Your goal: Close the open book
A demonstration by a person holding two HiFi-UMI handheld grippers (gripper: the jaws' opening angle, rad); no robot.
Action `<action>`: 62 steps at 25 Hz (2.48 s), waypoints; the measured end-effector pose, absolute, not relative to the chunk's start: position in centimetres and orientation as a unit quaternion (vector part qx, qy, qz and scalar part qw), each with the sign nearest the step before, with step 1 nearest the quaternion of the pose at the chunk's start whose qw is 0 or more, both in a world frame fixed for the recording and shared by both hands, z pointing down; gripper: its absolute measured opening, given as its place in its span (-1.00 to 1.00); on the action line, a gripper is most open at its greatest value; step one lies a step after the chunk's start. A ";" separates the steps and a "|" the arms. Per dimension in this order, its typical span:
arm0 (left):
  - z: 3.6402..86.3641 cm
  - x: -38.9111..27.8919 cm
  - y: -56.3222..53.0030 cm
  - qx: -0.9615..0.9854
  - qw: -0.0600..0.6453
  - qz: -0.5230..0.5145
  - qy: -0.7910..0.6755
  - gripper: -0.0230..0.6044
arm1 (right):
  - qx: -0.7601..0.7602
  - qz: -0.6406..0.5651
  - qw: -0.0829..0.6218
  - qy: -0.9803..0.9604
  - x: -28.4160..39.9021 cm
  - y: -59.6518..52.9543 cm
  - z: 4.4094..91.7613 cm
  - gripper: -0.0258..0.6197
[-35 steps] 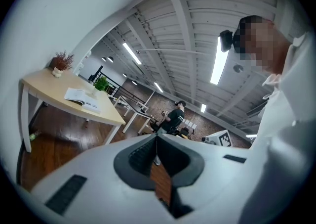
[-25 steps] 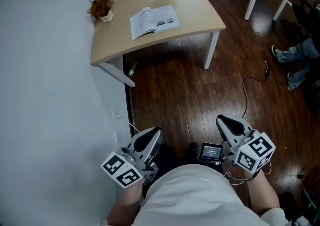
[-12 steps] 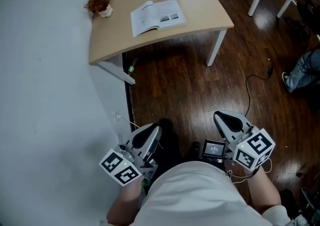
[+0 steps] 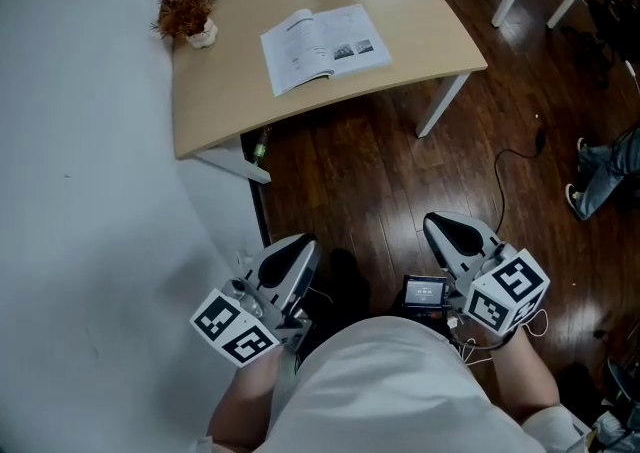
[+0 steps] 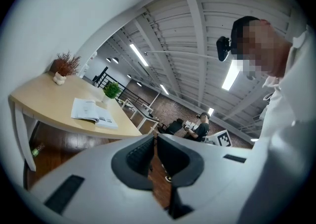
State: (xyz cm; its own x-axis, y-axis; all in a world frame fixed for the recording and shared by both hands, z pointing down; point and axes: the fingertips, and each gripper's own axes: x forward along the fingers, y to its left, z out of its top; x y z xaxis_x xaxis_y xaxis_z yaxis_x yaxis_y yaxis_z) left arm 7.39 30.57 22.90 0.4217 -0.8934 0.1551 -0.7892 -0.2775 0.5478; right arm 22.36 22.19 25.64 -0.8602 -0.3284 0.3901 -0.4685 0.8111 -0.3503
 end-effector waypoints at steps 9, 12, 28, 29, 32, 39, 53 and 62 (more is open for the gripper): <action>23.8 1.2 28.5 0.798 0.302 -0.098 -0.513 -0.93 | 0.228 0.218 0.163 -0.935 15.7 19.7 25.2 -0.91; 24.2 -0.1 28.4 0.795 0.307 -0.101 -0.514 -0.93 | 0.228 0.212 0.164 -0.936 14.2 19.5 24.9 -0.91; 25.6 -4.0 21.8 0.755 0.307 -0.092 -0.572 -0.93 | 0.180 0.221 0.154 -0.946 9.1 10.7 26.5 -0.91; 25.8 -4.2 21.0 0.750 0.307 -0.088 -0.579 -0.93 | 0.172 0.222 0.156 -0.947 8.8 9.7 26.6 -0.91; 26.3 -4.9 18.3 0.738 0.309 -0.077 -0.596 -0.93 | 0.154 0.220 0.162 -0.949 7.6 6.5 26.9 -0.91; 27.0 -5.2 11.5 0.724 0.313 -0.073 -0.610 -0.93 | 0.133 0.196 0.196 -0.952 6.0 0.0 28.1 -0.91; 28.3 -8.9 6.1 0.701 0.317 -0.085 -0.633 -0.93 | 0.111 0.175 0.261 -0.943 0.2 -4.2 32.5 -0.91; 30.0 -13.7 4.5 0.721 0.337 -0.081 -0.600 -0.93 | 0.129 0.163 0.286 -0.935 -7.4 -5.2 34.8 -0.91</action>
